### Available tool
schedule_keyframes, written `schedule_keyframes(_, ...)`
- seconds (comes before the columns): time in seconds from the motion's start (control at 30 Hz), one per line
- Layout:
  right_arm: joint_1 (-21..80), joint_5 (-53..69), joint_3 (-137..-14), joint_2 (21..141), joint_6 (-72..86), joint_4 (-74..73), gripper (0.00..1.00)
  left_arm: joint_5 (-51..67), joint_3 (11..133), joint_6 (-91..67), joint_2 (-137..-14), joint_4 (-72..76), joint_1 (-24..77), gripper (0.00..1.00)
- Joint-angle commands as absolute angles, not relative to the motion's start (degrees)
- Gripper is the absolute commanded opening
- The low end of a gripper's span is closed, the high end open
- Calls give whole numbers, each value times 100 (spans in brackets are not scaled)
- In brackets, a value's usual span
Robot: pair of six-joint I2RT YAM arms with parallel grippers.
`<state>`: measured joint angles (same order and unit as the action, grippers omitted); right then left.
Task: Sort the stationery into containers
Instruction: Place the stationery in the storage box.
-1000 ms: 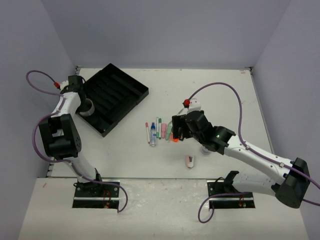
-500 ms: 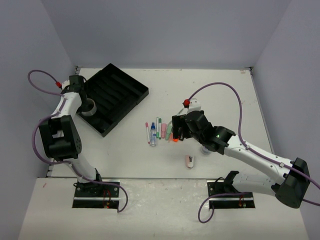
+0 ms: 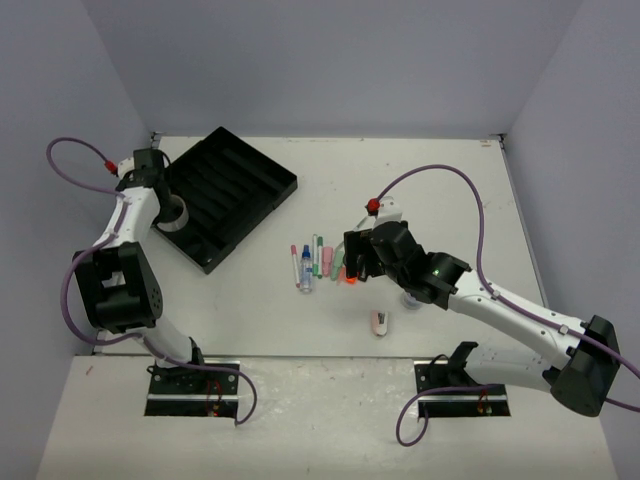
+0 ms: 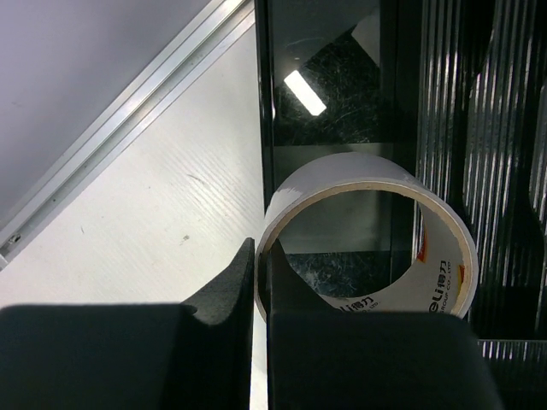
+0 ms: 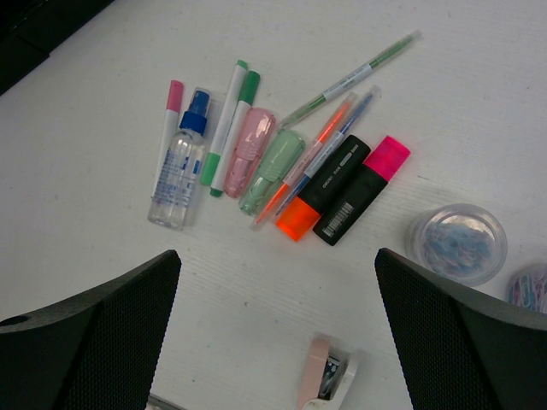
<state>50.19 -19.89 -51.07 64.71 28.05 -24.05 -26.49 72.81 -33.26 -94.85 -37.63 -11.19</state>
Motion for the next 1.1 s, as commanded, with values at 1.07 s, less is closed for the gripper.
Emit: schedule_keyframes(1.07,5016,-1925,-5205,6372,2769,-2338,99,-2336,7315,-3375,-9995,-3278,-1169,0)
